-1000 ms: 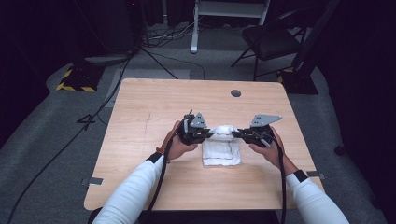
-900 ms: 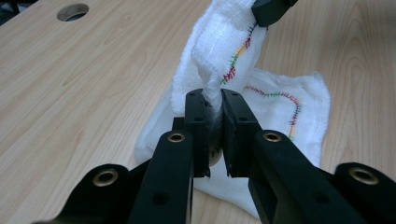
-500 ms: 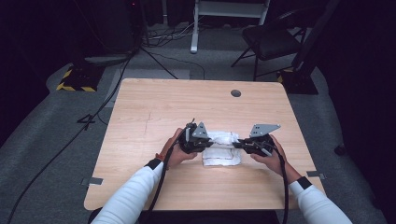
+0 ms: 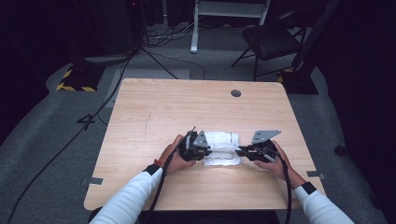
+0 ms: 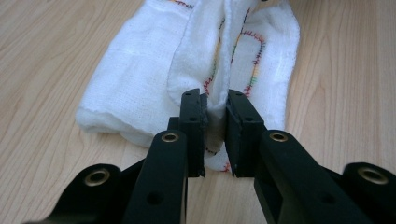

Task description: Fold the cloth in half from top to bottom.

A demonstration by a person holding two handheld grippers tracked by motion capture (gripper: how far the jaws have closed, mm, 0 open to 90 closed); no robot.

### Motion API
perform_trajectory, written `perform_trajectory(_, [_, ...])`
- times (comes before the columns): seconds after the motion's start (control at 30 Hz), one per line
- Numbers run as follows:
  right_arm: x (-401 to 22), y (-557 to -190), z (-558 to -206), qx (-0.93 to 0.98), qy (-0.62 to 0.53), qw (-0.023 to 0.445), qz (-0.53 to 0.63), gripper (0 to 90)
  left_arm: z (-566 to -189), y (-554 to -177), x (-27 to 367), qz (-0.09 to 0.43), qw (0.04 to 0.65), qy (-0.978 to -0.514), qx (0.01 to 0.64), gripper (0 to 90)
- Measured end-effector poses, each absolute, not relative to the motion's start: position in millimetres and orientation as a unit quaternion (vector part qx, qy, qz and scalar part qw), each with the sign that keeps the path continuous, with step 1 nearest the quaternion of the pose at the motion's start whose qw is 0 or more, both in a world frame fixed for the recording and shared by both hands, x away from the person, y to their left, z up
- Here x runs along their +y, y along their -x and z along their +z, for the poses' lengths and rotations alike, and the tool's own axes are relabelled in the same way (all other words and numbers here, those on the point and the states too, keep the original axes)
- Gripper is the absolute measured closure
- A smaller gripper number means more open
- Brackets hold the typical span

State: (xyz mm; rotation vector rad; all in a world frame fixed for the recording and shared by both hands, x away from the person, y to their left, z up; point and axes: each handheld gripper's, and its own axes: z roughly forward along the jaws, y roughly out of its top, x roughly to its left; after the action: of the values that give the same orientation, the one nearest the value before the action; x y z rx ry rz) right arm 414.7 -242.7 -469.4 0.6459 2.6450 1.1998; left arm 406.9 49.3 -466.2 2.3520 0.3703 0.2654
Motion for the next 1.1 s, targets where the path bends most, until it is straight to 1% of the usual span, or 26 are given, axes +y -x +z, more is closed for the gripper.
perform_trajectory(0.3, [-248,-405,-473,0.892,-0.211,0.085,0.391,76.3,-469,-399,51,0.095,0.359,-0.918,0.136,75.0])
perform_trajectory(0.73, [-255,-396,-479,0.894,-0.217,0.084,0.382,72.2,-475,-387,59,0.079,0.348,-0.926,0.127,75.1])
perform_trajectory(1.0, [-265,-390,-480,0.893,-0.227,0.089,0.378,66.3,-477,-378,67,0.073,0.340,-0.928,0.131,75.3])
perform_trajectory(1.1, [-269,-389,-479,0.891,-0.237,0.095,0.376,62.2,-476,-377,73,0.081,0.342,-0.926,0.138,71.2])
